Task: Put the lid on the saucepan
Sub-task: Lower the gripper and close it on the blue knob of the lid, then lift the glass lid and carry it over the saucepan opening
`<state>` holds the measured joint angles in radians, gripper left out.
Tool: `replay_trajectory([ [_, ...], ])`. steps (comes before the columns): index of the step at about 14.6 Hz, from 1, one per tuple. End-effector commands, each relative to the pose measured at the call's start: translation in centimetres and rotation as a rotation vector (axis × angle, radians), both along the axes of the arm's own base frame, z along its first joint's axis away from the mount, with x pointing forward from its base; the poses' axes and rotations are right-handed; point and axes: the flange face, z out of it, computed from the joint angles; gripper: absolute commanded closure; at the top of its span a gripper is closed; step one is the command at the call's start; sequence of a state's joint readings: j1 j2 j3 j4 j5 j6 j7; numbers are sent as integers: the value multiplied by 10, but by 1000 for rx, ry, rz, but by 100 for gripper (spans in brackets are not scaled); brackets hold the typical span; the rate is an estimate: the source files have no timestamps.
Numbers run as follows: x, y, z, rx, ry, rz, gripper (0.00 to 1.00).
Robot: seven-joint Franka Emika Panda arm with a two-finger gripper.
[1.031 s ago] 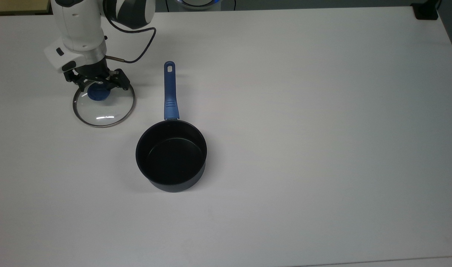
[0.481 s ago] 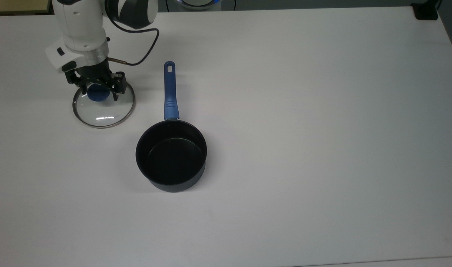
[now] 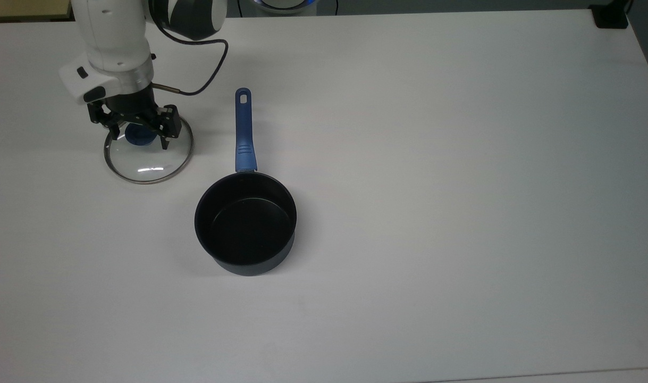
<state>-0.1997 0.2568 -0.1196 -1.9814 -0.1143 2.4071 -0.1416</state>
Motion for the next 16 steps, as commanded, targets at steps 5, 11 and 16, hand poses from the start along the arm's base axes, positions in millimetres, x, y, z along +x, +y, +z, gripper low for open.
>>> replay_trajectory([
  [5,-13,1,-18,14,83,41,28],
  [11,-17,-7,59,27,145,41,51],
  [16,24,19,176,46,41,10,49],
])
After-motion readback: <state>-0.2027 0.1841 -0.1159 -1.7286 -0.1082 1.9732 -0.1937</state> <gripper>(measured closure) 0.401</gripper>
